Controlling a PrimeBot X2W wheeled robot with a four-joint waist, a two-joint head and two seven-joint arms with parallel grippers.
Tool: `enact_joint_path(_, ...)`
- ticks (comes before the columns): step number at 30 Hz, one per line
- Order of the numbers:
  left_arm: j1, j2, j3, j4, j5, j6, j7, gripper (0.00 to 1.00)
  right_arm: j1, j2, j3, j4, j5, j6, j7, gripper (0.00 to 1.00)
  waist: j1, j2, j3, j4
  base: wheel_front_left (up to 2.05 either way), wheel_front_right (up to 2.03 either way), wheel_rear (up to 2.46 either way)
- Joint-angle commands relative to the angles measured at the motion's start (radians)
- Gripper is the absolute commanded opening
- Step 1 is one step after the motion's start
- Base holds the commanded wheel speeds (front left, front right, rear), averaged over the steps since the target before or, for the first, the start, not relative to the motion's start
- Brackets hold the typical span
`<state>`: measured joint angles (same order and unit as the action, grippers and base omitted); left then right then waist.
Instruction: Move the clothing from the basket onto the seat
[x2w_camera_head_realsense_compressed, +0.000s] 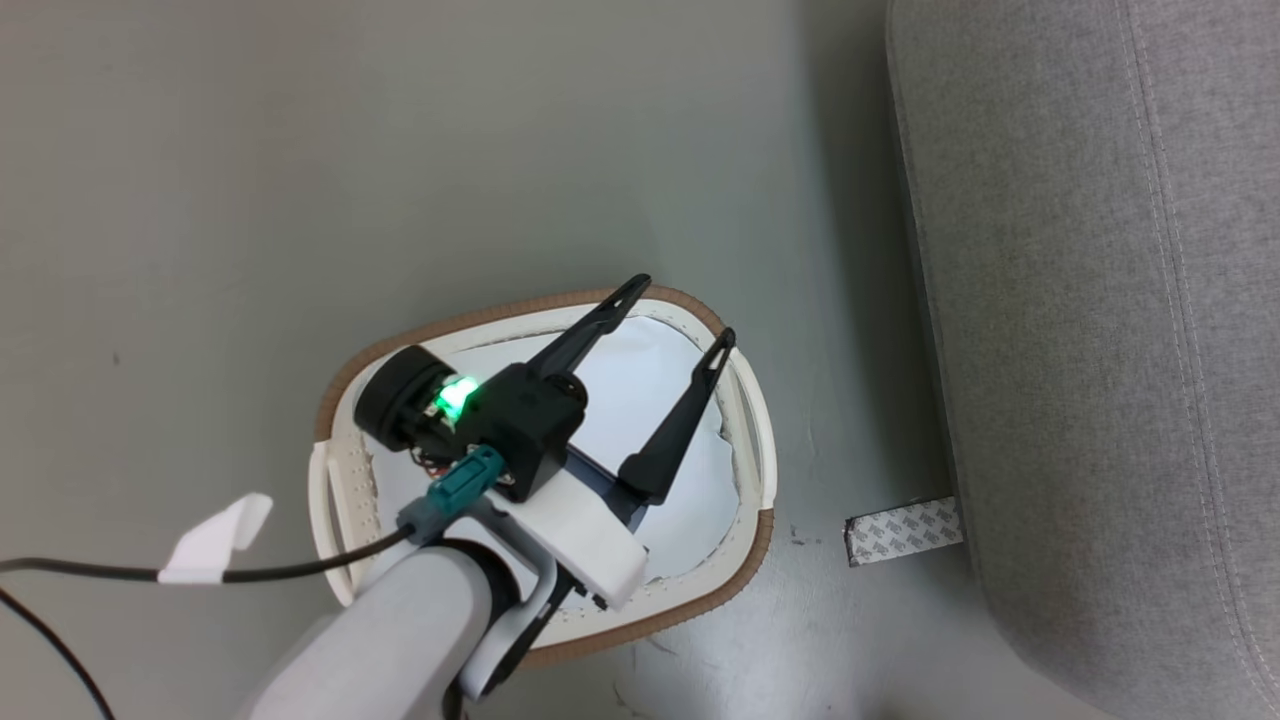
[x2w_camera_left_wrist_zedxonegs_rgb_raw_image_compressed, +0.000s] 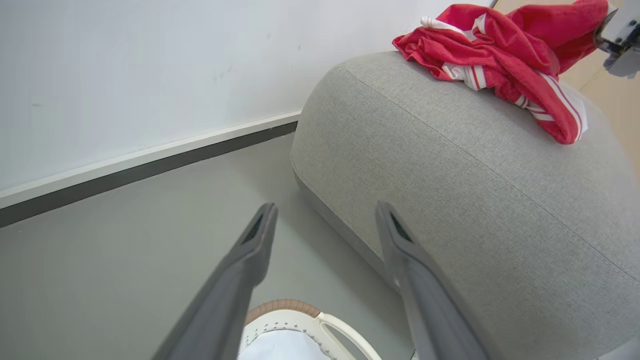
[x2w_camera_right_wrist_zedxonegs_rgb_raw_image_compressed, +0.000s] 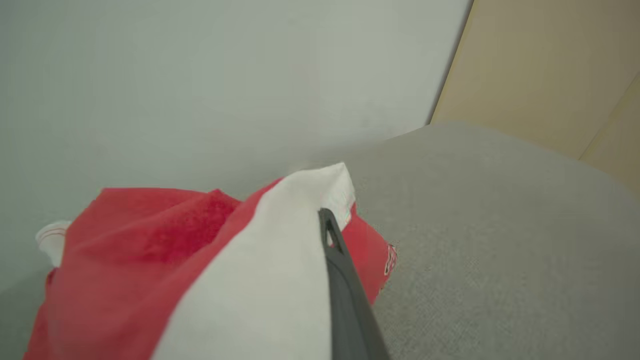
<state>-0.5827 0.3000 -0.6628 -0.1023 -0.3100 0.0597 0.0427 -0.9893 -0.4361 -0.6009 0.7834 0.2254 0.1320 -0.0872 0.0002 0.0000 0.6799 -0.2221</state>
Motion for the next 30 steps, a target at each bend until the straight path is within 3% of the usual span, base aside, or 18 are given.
enact_joint_path(1, 0.015, 0.011, 0.004, -0.002, 0.006, 0.004, 0.0, 1.0, 0.029, 0.022, 0.008, 0.026, -0.014, -0.003, -0.022, 0.09, -0.0002, 0.0, -0.005, -0.005, 0.0, 0.0, 0.0)
enact_joint_path(2, 0.019, 0.013, 0.006, 0.0, 0.003, 0.009, -0.001, 1.0, 0.04, 0.035, 0.019, 0.044, -0.019, -0.003, -0.04, 0.32, -0.0002, 0.0, -0.011, -0.009, 0.0, 0.0, 0.0)
enact_joint_path(3, 0.023, 0.015, 0.009, 0.002, -0.001, 0.011, -0.002, 1.0, 0.048, 0.044, 0.034, 0.059, -0.024, -0.003, -0.054, 0.64, -0.0002, 0.0, -0.017, -0.013, 0.0, 0.0, 0.0)
enact_joint_path(4, 0.023, 0.015, 0.009, 0.002, -0.001, 0.011, -0.002, 1.0, 0.048, 0.044, 0.034, 0.059, -0.024, -0.003, -0.054, 0.64, -0.0002, 0.0, -0.017, -0.013, 0.0, 0.0, 0.0)
enact_joint_path(5, 0.032, 0.012, 0.015, 0.007, -0.011, 0.019, -0.011, 1.0, 0.069, 0.068, 0.066, 0.087, -0.031, -0.003, -0.079, 1.0, -0.0002, 0.0, -0.032, -0.024, 0.0, 0.0, 0.0)
enact_joint_path(14, 0.077, -0.002, 0.045, 0.051, -0.05, 0.04, -0.093, 1.0, 0.205, 0.126, 0.208, 0.047, 0.01, -0.003, -0.154, 1.0, -0.0002, 0.0, -0.15, -0.048, 0.0, 0.0, 0.0)
enact_joint_path(21, 0.175, -0.008, 0.09, 0.127, -0.086, 0.083, -0.193, 1.0, 0.422, 0.156, 0.276, -0.167, 0.014, -0.003, -0.169, 1.0, -0.0002, 0.0, -0.313, -0.026, 0.0, 0.0, 0.0)
enact_joint_path(30, 0.319, -0.043, 0.155, 0.262, -0.141, 0.12, -0.298, 1.0, 0.71, 0.228, 0.333, -0.454, -0.038, -0.003, -0.132, 1.0, -0.0002, 0.0, -0.529, 0.049, 0.0, 0.0, 0.0)
